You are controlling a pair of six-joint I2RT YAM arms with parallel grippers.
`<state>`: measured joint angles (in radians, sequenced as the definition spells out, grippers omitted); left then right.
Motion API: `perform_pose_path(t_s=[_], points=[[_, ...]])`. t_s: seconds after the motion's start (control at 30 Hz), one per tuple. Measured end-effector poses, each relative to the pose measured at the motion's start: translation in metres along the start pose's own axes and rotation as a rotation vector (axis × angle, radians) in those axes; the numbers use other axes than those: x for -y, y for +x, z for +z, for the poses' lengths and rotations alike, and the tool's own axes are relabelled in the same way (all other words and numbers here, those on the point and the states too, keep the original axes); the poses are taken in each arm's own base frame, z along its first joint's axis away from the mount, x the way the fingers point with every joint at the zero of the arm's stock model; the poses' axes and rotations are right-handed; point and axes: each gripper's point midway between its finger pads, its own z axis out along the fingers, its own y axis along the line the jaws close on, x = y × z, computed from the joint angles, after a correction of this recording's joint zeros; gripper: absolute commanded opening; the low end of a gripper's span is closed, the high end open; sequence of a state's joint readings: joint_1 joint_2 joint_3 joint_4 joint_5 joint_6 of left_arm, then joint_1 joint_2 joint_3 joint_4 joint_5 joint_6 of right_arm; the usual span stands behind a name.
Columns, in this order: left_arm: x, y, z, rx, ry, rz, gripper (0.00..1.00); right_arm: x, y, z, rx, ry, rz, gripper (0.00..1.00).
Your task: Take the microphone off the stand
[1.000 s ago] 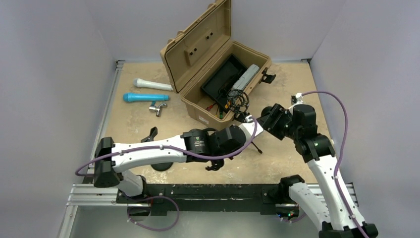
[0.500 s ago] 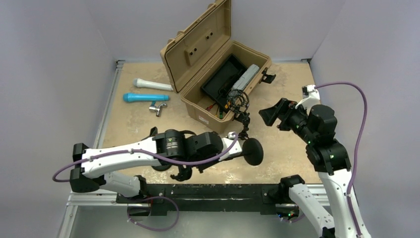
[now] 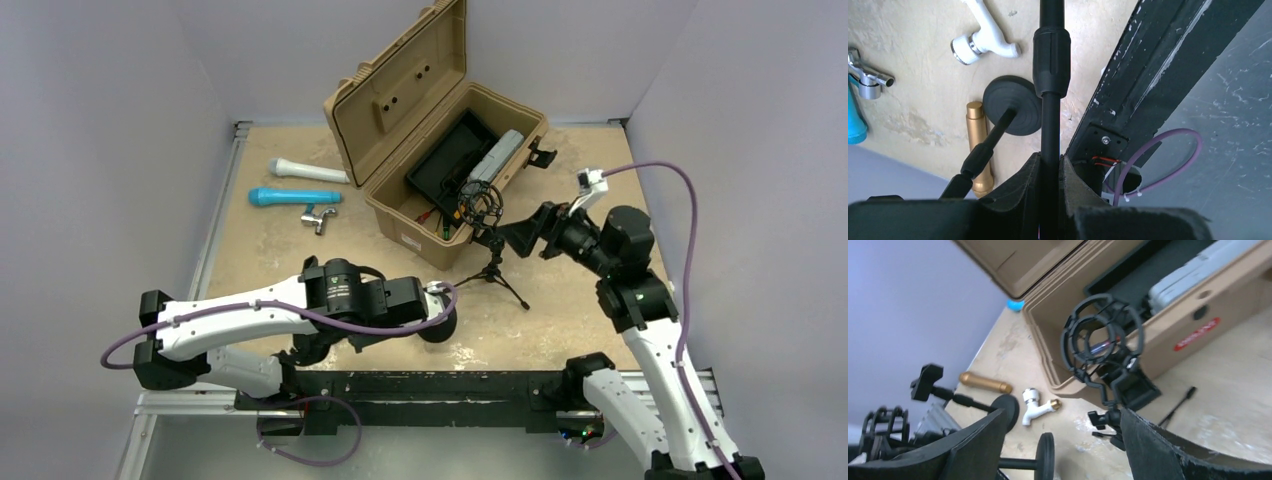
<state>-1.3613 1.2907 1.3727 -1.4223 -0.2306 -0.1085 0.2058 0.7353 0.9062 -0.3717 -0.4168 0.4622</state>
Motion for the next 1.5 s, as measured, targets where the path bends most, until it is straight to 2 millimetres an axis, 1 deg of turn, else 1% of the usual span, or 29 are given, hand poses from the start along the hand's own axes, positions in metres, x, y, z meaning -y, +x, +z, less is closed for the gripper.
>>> perform_pose_path(t_s=[0.07,0.1,0.13,0.17,0.2,0.23,0.3,0.33,0.37,0.47,0.57,0.63,0.73,0.8,0.87,0.9,1.0,1.07,1.13,1.27,1.3,1.33,1.37,1.5], points=[[0.0,0.003,0.001,-0.017,-0.001,0.005,0.0,-0.005,0.022,0.006,-0.042,-0.079,0.002,0.82],[0.0,0.003,0.001,-0.02,0.0,0.003,0.0,-0.009,0.038,0.008,-0.069,-0.122,0.003,0.82],[0.0,0.003,0.001,-0.02,0.003,0.0,0.0,-0.014,0.05,0.009,-0.094,-0.151,0.007,0.82],[0.0,0.003,0.001,-0.017,0.008,-0.003,0.0,-0.025,0.065,0.01,-0.123,-0.196,0.004,0.82],[0.001,0.002,0.001,-0.015,0.015,-0.006,0.0,-0.04,0.078,0.01,-0.154,-0.248,-0.001,0.82],[0.001,0.002,0.001,-0.015,0.022,-0.008,0.0,-0.06,0.091,0.008,-0.186,-0.31,-0.012,0.83],[0.001,0.002,0.001,-0.013,0.034,-0.013,0.0,-0.099,0.11,0.001,-0.224,-0.425,-0.04,0.83],[0.0,0.001,0.001,-0.009,0.04,-0.021,0.0,-0.119,0.117,-0.004,-0.227,-0.481,-0.057,0.83],[0.0,0.002,0.0,-0.002,0.045,-0.024,0.0,-0.133,0.122,-0.008,-0.222,-0.511,-0.082,0.83],[0.0,0.01,-0.01,0.054,0.074,-0.045,0.0,-0.154,0.134,-0.011,-0.187,-0.544,-0.101,0.83],[0.0,0.014,-0.015,0.097,0.087,-0.061,0.0,-0.171,0.145,-0.01,-0.15,-0.597,-0.125,0.83],[0.001,0.015,-0.015,0.116,0.096,-0.068,0.0,-0.175,0.154,-0.004,-0.13,-0.61,-0.147,0.83],[0.004,0.017,-0.012,0.132,0.113,-0.069,0.0,-0.169,0.166,0.002,-0.096,-0.606,-0.194,0.83],[0.007,0.02,-0.01,0.141,0.126,-0.07,0.0,-0.161,0.168,0.003,-0.039,-0.612,-0.235,0.82],[0.009,0.022,-0.01,0.156,0.137,-0.07,0.0,-0.154,0.168,0.005,0.008,-0.606,-0.285,0.79],[0.01,0.023,-0.01,0.164,0.142,-0.071,0.0,-0.154,0.167,0.006,0.021,-0.61,-0.309,0.78],[0.012,0.023,-0.013,0.19,0.158,-0.073,0.0,-0.162,0.166,0.009,0.077,-0.663,-0.377,0.76],[0.013,0.022,-0.013,0.205,0.163,-0.074,0.0,-0.165,0.17,0.007,0.108,-0.702,-0.411,0.72],[0.013,0.02,-0.013,0.214,0.164,-0.075,0.0,-0.164,0.182,0.008,0.108,-0.734,-0.453,0.69],[0.013,0.017,-0.013,0.224,0.165,-0.077,0.0,-0.167,0.214,0.02,0.044,-0.764,-0.552,0.69],[0.013,0.017,-0.013,0.224,0.165,-0.077,0.0,-0.168,0.223,0.022,0.026,-0.771,-0.576,0.67],[0.013,0.017,-0.013,0.224,0.165,-0.077,0.0,-0.169,0.233,0.025,0.006,-0.777,-0.606,0.63],[0.013,0.017,-0.013,0.224,0.166,-0.077,0.0,-0.17,0.238,0.025,0.0,-0.785,-0.617,0.57],[0.015,0.017,-0.013,0.225,0.174,-0.075,0.0,-0.178,0.249,0.025,0.021,-0.804,-0.671,0.56]])
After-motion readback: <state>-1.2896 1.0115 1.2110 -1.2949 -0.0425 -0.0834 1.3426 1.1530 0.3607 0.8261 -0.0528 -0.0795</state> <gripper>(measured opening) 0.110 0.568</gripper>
